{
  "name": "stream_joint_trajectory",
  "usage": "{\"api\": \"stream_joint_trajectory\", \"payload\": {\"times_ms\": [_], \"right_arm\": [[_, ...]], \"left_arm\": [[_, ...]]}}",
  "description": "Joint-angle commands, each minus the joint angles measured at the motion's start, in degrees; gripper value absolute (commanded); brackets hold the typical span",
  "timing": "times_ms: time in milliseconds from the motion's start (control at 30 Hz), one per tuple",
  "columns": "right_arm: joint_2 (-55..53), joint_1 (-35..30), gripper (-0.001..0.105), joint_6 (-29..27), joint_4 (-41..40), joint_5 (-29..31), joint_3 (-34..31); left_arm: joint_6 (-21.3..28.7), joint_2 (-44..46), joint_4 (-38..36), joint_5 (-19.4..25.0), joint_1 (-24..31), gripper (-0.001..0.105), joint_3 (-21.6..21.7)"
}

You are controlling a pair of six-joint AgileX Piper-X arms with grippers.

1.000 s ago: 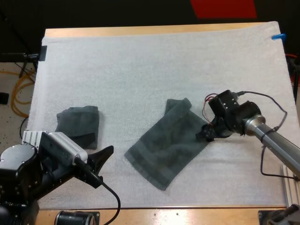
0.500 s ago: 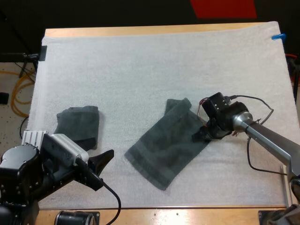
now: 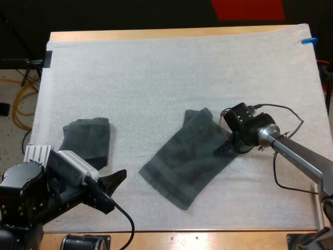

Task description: Pick towel from pile fold and stack

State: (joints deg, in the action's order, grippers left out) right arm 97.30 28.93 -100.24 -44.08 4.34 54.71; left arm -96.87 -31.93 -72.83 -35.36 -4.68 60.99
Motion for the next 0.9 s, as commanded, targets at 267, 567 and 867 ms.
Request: {"api": "stream_joint_trajectory", "payload": {"times_ms": [267, 567, 867], "right_arm": [[0.0, -0.2, 0.0, 0.9, -5.1, 2.5, -0.1], [-1.5, -1.1, 0.0, 6.6, -4.4, -2.0, -0.2], [-6.1, -11.1, 0.0, 5.7, -5.3, -9.2, -0.1]], "left_arm": [[5.9, -5.0, -3.2, -0.3, -7.2, 0.057, 0.2], [8.9, -19.1, -2.3, 16.5, -30.7, 0.057, 0.2], [6.3, -34.2, 9.5, 24.3, -46.1, 0.057, 0.2]]}}
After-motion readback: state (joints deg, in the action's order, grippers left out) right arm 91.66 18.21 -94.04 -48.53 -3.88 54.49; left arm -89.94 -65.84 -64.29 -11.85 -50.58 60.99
